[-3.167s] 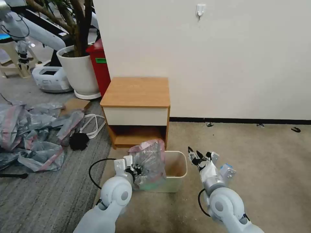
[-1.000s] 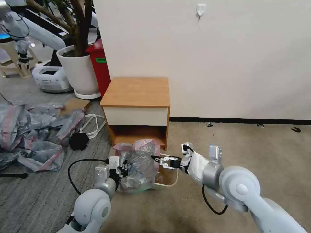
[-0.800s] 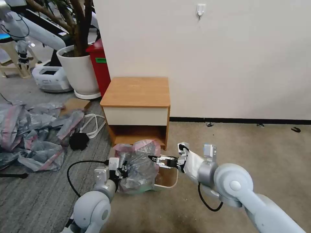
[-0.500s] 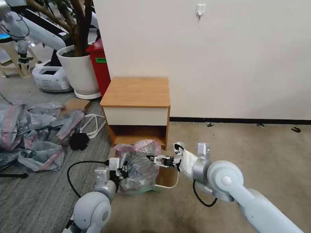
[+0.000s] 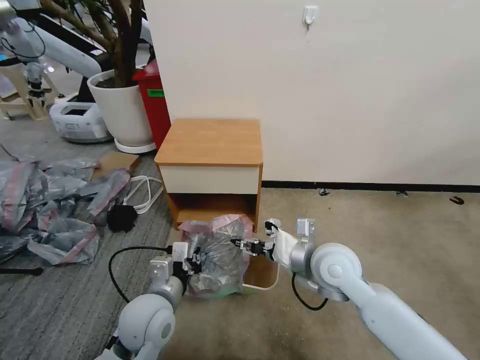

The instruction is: Pick up the garbage bag from the table and place it over the trash can.

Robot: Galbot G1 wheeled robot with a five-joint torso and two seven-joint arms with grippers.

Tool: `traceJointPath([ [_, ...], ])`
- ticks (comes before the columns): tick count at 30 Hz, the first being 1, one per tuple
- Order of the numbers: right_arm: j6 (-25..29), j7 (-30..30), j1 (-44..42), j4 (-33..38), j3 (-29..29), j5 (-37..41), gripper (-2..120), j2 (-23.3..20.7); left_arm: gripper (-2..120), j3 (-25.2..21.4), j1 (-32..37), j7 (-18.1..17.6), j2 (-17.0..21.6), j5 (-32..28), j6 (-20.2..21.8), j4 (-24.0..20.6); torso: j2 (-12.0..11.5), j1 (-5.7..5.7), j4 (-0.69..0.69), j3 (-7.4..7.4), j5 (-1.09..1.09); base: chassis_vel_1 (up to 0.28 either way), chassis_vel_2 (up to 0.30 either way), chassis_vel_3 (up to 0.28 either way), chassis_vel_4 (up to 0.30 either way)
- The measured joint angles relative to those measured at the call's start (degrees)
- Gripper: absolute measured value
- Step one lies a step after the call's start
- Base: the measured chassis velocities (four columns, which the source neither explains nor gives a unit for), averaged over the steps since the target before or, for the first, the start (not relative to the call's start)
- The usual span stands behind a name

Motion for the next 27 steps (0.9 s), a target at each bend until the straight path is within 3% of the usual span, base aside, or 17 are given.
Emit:
traceJointPath([
  [7, 0.5, -0.4, -0.4, 0.9, 0.3, -0.7, 0, -0.6, 6, 0.5, -0.3, 0.1, -0.2, 0.0, -0.2, 0.7, 0.0, 0.00, 0.00, 0.00, 0.00, 0.000, 0.000, 0.000, 0.000],
  [17, 0.9, -0.7, -0.6, 2.2, 1.4, -1.3, 0, -2.0, 6, 0.6, -0.3, 0.6, -0.2, 0.6, -0.4, 1.6, 0.0, 0.00, 0.00, 0.00, 0.00, 0.000, 0.000, 0.000, 0.000],
  [27, 1.0, -0.8, 1.8, -0.4, 2.2, -1.2, 0, -3.1, 6, 0.7, 0.3, 3.7, -0.2, 2.0, -1.6, 1.8, 0.0, 0.00, 0.00, 0.00, 0.00, 0.000, 0.000, 0.000, 0.000],
])
